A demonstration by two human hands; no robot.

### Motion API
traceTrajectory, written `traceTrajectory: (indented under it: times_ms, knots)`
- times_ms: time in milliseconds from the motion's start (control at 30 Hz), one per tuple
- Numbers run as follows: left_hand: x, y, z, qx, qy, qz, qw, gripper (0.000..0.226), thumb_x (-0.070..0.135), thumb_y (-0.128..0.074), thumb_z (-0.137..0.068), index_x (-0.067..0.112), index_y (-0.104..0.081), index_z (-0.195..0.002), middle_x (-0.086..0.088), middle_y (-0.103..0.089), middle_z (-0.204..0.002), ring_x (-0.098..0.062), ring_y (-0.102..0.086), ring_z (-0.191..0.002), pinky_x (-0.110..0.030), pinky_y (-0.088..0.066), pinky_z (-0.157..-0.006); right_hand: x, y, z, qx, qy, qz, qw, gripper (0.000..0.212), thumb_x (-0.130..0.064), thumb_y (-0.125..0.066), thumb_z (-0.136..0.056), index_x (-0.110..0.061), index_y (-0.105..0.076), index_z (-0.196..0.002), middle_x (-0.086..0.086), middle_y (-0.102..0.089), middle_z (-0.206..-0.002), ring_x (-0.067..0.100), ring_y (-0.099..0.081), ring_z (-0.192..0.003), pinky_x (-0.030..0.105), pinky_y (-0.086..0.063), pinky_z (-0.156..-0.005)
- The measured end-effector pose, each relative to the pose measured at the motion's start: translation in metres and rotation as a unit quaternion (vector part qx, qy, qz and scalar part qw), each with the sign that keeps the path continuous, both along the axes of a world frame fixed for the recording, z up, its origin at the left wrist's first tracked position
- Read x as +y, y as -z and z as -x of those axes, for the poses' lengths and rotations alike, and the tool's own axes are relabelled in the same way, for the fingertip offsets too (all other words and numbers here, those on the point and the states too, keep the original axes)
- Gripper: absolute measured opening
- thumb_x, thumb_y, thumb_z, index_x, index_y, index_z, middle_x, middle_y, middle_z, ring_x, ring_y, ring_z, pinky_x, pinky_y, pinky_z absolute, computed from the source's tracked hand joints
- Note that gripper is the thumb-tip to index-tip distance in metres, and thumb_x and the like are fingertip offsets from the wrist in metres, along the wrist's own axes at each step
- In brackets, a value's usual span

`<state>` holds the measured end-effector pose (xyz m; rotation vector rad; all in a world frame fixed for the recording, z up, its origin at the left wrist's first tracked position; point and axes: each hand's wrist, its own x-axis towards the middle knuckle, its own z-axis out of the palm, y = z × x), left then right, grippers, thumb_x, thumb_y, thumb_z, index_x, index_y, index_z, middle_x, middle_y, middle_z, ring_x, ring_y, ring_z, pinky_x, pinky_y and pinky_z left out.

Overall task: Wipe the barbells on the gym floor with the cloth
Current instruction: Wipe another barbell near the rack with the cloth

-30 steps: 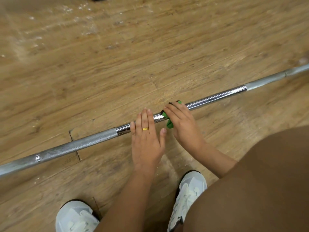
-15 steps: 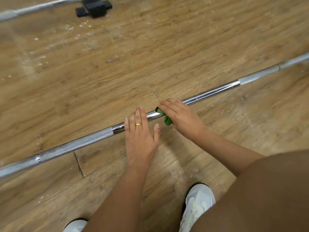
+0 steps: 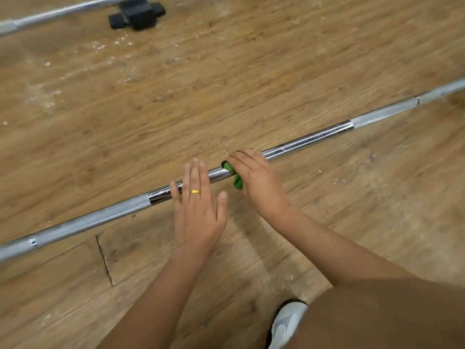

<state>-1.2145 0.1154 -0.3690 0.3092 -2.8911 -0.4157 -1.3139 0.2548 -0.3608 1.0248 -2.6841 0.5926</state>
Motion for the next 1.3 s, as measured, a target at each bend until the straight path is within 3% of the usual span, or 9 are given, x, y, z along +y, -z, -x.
traceTrajectory:
  times_ms: [200,333,567,800,900,1000,1167,1300]
  knots:
    - [0.003,-0.001,0.009,-0.016,-0.004,0.008,1.0,0.063,0.04,-0.027,-0.103,0.009,-0.028,-0.158,-0.007,-0.023,-0.166,-0.023,-0.014,-0.155,-0.05,0.004,-0.122,-0.008,-0.01,0.008,-0.024,0.003,-0.006,1.0,0.042,-0.008,-0.044,-0.086,-0.003,-0.069,-0.119,0.009,-0.068,-0.123,0.03,-0.059,-0.116,0.045,-0.044,-0.105]
    - [0.006,-0.003,0.016,-0.017,-0.022,0.005,1.0,0.063,0.043,-0.027,-0.1,0.011,-0.034,-0.155,-0.005,-0.039,-0.159,-0.023,-0.026,-0.15,-0.057,-0.008,-0.121,-0.007,-0.004,0.011,-0.002,0.001,0.02,1.0,0.041,-0.007,-0.048,-0.08,-0.001,-0.071,-0.113,0.012,-0.07,-0.116,0.03,-0.059,-0.111,0.042,-0.04,-0.101]
    - [-0.003,-0.009,0.018,-0.037,0.012,0.025,0.999,0.064,0.044,-0.029,-0.1,0.011,-0.033,-0.155,-0.005,-0.038,-0.158,-0.025,-0.03,-0.149,-0.06,-0.015,-0.119,0.004,-0.008,0.022,0.0,-0.033,0.004,0.999,0.047,0.0,-0.058,-0.072,-0.004,-0.069,-0.118,0.009,-0.069,-0.118,0.028,-0.057,-0.111,0.037,-0.04,-0.103]
    - [0.019,0.0,0.032,-0.001,0.015,0.069,0.997,0.062,0.038,-0.029,-0.103,0.004,-0.032,-0.155,-0.011,-0.027,-0.164,-0.024,-0.019,-0.154,-0.055,-0.006,-0.121,0.028,-0.008,0.032,-0.014,0.017,0.03,0.999,0.056,0.008,-0.062,-0.069,-0.005,-0.067,-0.122,0.008,-0.068,-0.122,0.03,-0.058,-0.114,0.038,-0.04,-0.107]
    - [0.046,0.004,0.045,0.039,-0.001,0.022,0.999,0.059,0.033,-0.028,-0.103,0.004,-0.035,-0.154,-0.009,-0.029,-0.164,-0.021,-0.021,-0.153,-0.052,-0.007,-0.123,0.027,-0.005,0.031,-0.028,0.015,0.027,0.999,0.052,0.005,-0.068,-0.071,-0.005,-0.067,-0.122,0.009,-0.068,-0.122,0.028,-0.058,-0.117,0.04,-0.041,-0.109]
    - [0.068,0.012,0.053,0.055,-0.069,-0.03,0.996,0.059,0.032,-0.031,-0.103,0.005,-0.034,-0.155,-0.006,-0.03,-0.164,-0.02,-0.019,-0.153,-0.048,0.004,-0.124,0.035,-0.002,0.035,-0.027,-0.006,0.013,1.0,0.053,0.004,-0.071,-0.071,-0.004,-0.067,-0.124,0.009,-0.067,-0.125,0.028,-0.057,-0.119,0.043,-0.043,-0.108]
    - [0.071,0.019,0.056,0.066,-0.089,-0.022,0.994,0.06,0.036,-0.035,-0.102,0.005,-0.037,-0.153,-0.008,-0.037,-0.16,-0.022,-0.026,-0.149,-0.047,0.004,-0.123,0.043,-0.013,0.043,-0.048,-0.037,-0.008,0.998,0.046,0.001,-0.058,-0.079,-0.003,-0.066,-0.123,0.009,-0.067,-0.124,0.031,-0.058,-0.118,0.044,-0.044,-0.106]
    - [0.065,0.021,0.058,0.087,-0.078,-0.012,0.993,0.056,0.034,-0.036,-0.102,0.004,-0.046,-0.148,-0.009,-0.045,-0.155,-0.024,-0.033,-0.145,-0.048,0.0,-0.122,0.038,-0.005,0.041,-0.038,-0.032,0.032,0.998,0.045,0.001,-0.049,-0.08,-0.001,-0.067,-0.122,0.01,-0.067,-0.122,0.031,-0.057,-0.117,0.043,-0.043,-0.107]
